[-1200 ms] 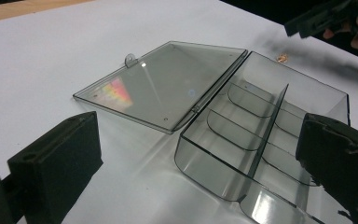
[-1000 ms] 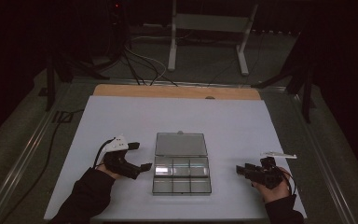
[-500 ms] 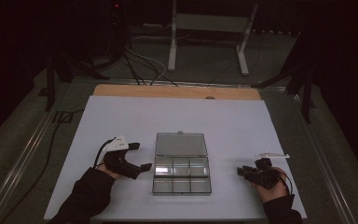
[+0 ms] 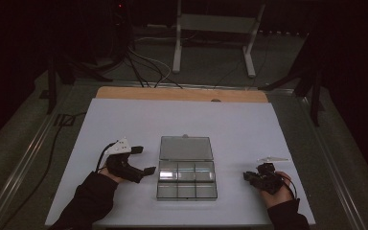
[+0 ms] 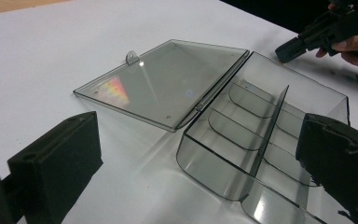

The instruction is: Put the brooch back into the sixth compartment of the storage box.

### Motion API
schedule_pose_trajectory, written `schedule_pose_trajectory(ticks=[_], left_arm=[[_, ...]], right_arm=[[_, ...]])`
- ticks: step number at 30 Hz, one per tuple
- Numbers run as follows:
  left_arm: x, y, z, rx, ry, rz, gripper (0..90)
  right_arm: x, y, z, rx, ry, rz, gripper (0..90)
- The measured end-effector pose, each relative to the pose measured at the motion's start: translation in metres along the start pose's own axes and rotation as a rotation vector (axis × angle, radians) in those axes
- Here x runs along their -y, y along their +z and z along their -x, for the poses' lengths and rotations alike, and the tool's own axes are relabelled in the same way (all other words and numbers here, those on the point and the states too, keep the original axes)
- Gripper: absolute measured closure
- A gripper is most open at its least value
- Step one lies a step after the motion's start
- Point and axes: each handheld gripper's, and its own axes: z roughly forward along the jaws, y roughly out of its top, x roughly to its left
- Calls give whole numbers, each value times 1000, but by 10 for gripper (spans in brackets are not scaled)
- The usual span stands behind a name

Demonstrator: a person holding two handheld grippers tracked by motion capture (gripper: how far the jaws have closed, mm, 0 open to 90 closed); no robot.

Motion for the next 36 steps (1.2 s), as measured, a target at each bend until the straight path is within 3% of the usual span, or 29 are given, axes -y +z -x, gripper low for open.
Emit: schedule_pose_trajectory(ticks=[17, 36], left_arm=[[0, 0, 0, -1, 6, -6, 20], [0, -1, 1, -5, 7, -3, 20]], right_arm=[[-4, -10, 2, -51, 24, 37, 822], [-13, -15, -8, -83, -9, 56, 822]])
